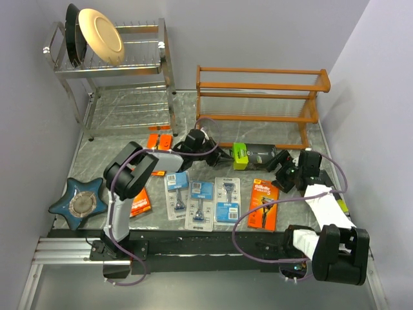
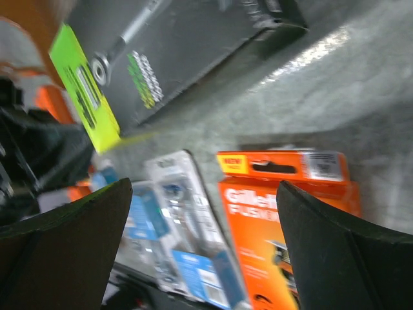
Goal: Place and organize the shaving razors onto the shelf
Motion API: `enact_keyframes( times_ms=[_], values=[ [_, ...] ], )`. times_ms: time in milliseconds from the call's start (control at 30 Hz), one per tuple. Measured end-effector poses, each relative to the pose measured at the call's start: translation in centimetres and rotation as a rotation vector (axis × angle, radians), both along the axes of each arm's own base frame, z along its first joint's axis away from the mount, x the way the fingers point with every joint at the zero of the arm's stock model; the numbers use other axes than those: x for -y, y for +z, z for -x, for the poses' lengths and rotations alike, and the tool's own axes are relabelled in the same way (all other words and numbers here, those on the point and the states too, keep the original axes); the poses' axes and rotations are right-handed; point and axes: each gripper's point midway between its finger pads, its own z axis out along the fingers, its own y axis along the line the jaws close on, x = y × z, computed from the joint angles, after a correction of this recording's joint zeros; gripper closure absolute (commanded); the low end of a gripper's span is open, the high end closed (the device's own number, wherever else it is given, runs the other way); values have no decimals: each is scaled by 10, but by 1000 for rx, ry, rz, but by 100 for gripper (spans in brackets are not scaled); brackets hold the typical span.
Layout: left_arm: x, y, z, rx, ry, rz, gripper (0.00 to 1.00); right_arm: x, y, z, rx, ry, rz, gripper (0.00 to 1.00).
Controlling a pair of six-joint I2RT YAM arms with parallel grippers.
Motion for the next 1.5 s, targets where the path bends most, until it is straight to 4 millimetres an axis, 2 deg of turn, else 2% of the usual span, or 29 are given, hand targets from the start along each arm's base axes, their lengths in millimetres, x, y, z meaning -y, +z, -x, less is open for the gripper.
enact_keyframes(
  times_ms=[133,367,500,600,933,1100,1300,1400,1500],
  values=[
    [7,21,11,-10,-11,6,99,-5,0,-2,-6,-65,-84,0],
    [25,33,16,-101,8,3,99,-12,-6,-2,-87,-154,-201,0],
    [43,41,31,-142,4,15,99,-14,-9,-7,-129,-200,-259,0],
    [48,37,36,-175,38,-1,99,-18,-11,-7,-170,-216,-305,0],
    [43,18,29,-239,116,-48,99,-29,-14,-17,-219,-234,-399,4],
    [42,15,32,-262,114,-60,99,-32,-2,-22,-169,-209,-393,3],
    [54,16,53,-280,55,-58,99,-30,33,-35,-22,-168,-365,2],
    [57,19,56,-276,46,-55,99,-30,32,-35,-24,-172,-361,3],
    [57,20,56,-276,45,-53,99,-28,23,-32,-57,-184,-346,5]
  ],
)
